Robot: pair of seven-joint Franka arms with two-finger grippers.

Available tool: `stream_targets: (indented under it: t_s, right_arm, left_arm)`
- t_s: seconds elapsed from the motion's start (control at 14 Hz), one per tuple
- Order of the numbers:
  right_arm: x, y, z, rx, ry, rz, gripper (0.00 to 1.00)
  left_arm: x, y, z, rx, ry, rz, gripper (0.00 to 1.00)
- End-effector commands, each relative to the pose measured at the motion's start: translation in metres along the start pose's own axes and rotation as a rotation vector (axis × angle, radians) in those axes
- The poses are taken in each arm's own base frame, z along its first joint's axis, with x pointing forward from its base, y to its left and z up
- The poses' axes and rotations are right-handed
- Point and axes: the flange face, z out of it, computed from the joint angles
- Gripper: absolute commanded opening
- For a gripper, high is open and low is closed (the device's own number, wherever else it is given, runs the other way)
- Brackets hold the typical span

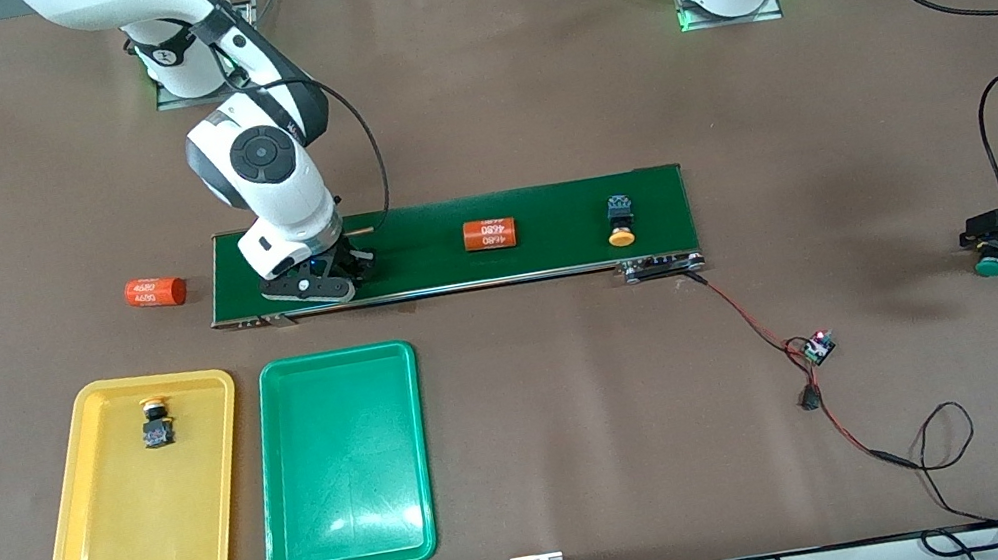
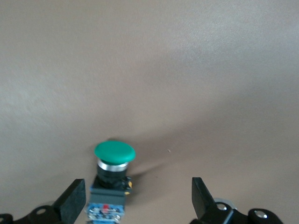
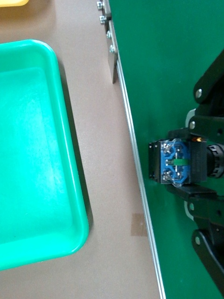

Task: Sort buttons by color to trays
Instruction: 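Place the green button in the green tray while the left gripper grasps another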

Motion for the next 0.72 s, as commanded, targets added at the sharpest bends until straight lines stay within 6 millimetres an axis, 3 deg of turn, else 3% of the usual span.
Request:
stream_targets:
  t_s: [0.0, 0.36, 0.65]
  right_arm:
    - [0.013, 0.005, -0.021, -0.006, 0.045, -0.029, 0.29]
    - [0.054, 0.024, -0.067, -0.036, 0.089, -0.158, 0.29]
    - [0.087, 0.035, -0.083, -0.022, 0.132, -0.242, 0.29]
  left_arm:
    - [0.006, -0.006, 0.002, 0.053, -0.014, 0.118, 1.0]
    - [-0.001, -0.012, 0.007, 0.069, -0.035, 0.229, 1.0]
    - [-0.008, -0.018, 0.009, 0.065, -0.037, 0.255, 1.0]
